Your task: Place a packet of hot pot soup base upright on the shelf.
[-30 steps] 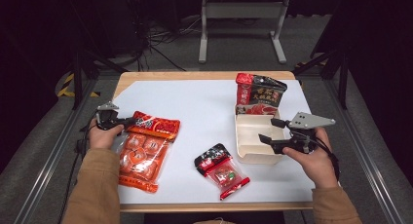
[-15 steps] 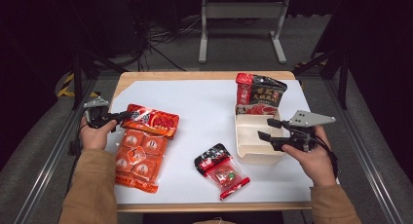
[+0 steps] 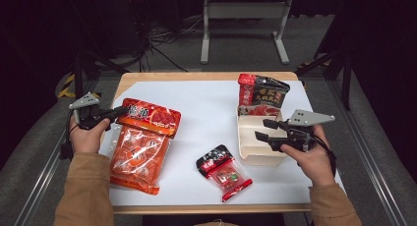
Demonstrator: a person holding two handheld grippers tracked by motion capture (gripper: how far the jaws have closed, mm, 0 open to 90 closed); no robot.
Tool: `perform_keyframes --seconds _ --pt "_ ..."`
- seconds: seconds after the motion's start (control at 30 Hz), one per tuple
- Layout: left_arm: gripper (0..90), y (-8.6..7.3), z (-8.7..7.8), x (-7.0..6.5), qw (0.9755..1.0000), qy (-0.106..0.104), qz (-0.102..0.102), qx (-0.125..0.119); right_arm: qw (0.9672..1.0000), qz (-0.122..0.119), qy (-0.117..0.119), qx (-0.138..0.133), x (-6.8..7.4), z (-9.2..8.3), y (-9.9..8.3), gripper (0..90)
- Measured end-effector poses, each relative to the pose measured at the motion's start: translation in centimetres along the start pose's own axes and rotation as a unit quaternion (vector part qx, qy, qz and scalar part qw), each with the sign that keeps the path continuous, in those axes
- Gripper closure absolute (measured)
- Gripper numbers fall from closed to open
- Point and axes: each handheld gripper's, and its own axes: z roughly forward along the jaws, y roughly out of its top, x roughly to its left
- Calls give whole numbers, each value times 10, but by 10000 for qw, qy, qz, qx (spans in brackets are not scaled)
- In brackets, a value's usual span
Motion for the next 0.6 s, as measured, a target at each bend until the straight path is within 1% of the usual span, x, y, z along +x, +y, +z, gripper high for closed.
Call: perform_keyframes --seconds 0.1,0.13,0.17,0.23,0.37,0.43,0.6 --pt "900 5 -9 -7 9999 -43 96 -81 10000 -22 49 -30 2 2 3 447" --pt "900 5 -9 -7 9999 -43 96 -81 10000 -22 49 -30 2 2 3 447" --pt "900 8 -15 -13 9997 -43 157 -154 9999 3 120 -67 4 4 5 446" --pt "900 9 -18 -15 9996 -45 183 -187 9999 -3 144 -90 5 5 6 446" --pt "900 15 -29 -26 9988 -111 348 -323 9995 -70 264 -133 10 8 12 446" --pt "900 18 -33 -32 9982 -106 487 -332 9994 -104 307 -151 12 10 14 445" --pt "900 21 -37 -37 9975 -169 548 -402 9990 -165 374 -173 17 10 17 446"
